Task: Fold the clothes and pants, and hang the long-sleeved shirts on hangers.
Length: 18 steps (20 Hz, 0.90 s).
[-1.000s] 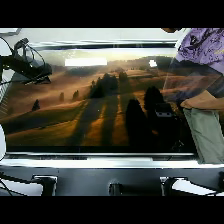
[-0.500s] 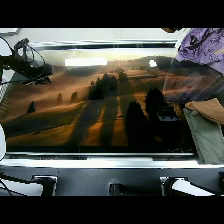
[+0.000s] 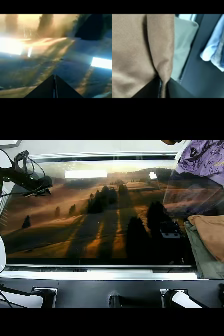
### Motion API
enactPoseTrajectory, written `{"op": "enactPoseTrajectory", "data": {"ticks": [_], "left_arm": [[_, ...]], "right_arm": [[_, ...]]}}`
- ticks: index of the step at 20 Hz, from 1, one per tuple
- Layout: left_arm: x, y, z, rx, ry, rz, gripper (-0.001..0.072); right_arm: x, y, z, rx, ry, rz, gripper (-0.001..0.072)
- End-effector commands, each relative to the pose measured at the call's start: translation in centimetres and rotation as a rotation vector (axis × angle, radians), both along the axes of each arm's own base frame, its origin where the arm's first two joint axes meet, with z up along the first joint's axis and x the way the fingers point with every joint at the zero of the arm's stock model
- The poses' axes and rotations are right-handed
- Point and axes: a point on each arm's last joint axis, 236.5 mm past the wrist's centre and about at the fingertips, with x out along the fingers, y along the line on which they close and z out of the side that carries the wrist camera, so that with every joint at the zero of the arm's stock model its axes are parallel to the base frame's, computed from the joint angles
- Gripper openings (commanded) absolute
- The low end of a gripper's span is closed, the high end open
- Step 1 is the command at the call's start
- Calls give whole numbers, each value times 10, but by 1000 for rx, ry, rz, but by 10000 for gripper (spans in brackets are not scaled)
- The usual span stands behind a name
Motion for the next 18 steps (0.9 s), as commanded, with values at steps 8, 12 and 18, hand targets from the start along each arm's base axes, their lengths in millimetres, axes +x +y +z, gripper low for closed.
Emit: {"op": "enactPoseTrajectory", "data": {"ticks": [8,12,18], "left_arm": [[0,0,0,1,0,-1,16],[0,0,0,1,0,-1,16],[0,0,0,2,-1,-2,17]], "right_arm": [[-37,9,-29,14,133,16,25],[-41,3,-26,-6,158,37,98],[-6,-9,-9,-39,28,125,515]]}}
